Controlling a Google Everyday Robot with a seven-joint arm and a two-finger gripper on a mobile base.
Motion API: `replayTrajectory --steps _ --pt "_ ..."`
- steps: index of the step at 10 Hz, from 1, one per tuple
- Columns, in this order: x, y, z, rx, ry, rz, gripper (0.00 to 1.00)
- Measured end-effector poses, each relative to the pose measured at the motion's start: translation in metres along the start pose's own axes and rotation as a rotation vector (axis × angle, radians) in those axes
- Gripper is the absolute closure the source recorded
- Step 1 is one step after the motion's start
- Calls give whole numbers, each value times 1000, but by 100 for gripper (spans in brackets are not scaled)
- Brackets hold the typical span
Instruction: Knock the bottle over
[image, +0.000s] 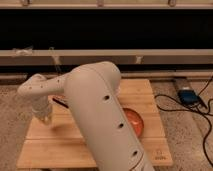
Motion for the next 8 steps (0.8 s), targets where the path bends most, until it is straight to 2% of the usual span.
replayTrajectory --steps 2,4,6,8 --pt "-1 2 -22 -3 -32 -22 71" --pt "0 0 -55 -5 -68 -38 71" --pt "5 -15 -72 2 -92 -40 71" --pt "14 -39 -91 7 -143 -20 73"
